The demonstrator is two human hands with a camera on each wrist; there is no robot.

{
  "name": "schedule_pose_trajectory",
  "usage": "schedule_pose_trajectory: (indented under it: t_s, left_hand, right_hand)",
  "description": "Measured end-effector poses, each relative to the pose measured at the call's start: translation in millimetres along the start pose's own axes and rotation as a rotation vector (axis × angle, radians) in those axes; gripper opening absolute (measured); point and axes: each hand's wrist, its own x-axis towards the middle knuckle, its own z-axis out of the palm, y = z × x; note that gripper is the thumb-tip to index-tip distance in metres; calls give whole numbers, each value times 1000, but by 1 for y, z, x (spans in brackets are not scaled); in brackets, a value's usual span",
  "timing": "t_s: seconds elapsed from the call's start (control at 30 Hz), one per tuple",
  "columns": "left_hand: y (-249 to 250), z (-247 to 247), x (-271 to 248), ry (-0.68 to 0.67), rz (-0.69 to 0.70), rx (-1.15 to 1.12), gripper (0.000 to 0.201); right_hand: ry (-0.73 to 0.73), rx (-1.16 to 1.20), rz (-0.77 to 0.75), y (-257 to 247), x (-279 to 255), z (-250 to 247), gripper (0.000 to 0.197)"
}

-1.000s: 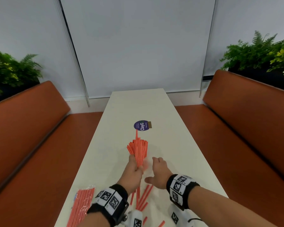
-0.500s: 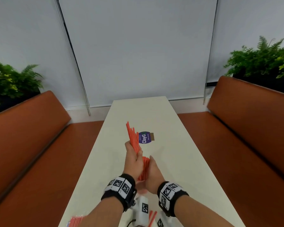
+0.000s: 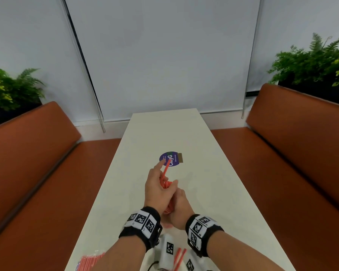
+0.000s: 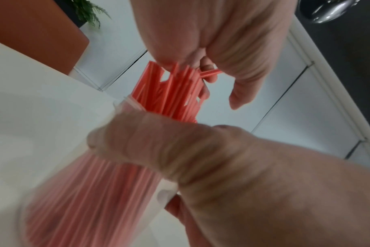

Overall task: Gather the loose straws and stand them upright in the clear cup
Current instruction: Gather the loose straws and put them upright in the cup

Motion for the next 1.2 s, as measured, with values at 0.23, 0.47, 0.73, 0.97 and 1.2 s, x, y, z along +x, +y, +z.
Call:
schedule_pose_trajectory:
  t_s: [0.23,0.47,0.73,0.97,1.2]
  left_hand:
    - [3,0,0,89,19,-2,36]
    - [-1,-4,-1,98,-31,-10,50]
    - [-11,-16,-10,12,17,180,40]
    - [-19,-10,-21,-365,80,623,53]
    - [-19,-2,-19,-214,30,535,47]
  right_hand:
    - [7,6,36,-5,-7,-1,70]
    - [2,20,38,-11,-17,-12,78]
    - [-2,29,39,-13,-22,-16,81]
    - [3,-39,-72,-21,-28,-13,77]
    - [-5,15,17,-17,-33,-16,89]
